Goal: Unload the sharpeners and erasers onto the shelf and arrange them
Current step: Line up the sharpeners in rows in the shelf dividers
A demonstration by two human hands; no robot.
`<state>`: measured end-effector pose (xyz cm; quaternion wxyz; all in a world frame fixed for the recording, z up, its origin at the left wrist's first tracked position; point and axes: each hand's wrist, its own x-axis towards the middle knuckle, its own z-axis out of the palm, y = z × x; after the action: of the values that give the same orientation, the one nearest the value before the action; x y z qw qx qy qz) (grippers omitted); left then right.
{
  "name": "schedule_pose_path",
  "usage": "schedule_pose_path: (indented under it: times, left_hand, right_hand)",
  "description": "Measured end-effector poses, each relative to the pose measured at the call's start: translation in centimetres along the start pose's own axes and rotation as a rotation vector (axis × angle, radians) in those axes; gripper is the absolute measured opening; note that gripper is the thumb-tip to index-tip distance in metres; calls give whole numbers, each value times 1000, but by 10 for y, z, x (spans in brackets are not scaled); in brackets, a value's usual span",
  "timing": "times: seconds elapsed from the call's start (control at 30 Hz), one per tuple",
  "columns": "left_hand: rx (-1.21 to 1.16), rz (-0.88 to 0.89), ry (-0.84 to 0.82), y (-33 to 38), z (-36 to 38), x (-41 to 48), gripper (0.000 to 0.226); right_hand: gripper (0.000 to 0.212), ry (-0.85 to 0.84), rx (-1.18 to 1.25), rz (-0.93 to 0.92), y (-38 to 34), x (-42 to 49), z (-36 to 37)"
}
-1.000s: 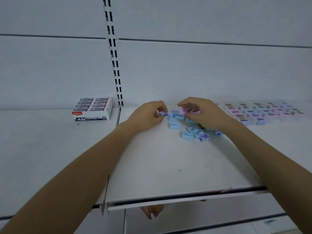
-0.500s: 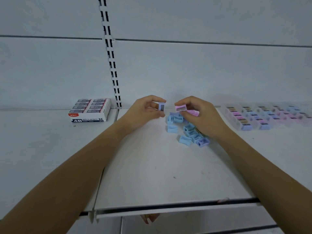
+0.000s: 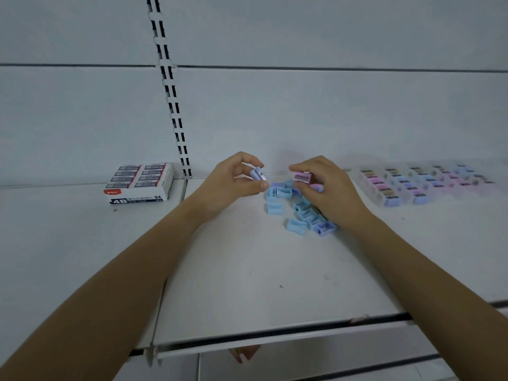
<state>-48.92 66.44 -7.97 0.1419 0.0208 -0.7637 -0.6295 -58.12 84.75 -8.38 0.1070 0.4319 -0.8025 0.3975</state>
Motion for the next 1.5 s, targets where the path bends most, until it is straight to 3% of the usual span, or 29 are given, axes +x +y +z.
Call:
schedule_pose_path:
  times: [0.2, 0.53, 0.8, 1.07, 1.27, 1.5]
  left_hand:
    - [-6, 18, 64, 2, 3, -1, 21]
    - [145, 71, 104, 4, 10, -8, 19]
    - [312, 86, 201, 31, 34, 5, 16]
    - [400, 247, 259, 62, 135, 37, 10]
    - [410, 268, 246, 68, 221, 56, 7]
    - [418, 215, 210, 67, 263, 70, 6]
  right_hand:
    - [13, -65, -16, 107, -1, -2, -1]
    - [14, 44, -16, 14, -2, -2, 1]
    - [36, 23, 81, -5, 1, 0, -27]
    - [19, -28, -86, -66, 62, -29, -139]
    - [20, -50, -89, 55, 121, -53, -208]
    - [21, -24, -125, 84, 161, -66, -234]
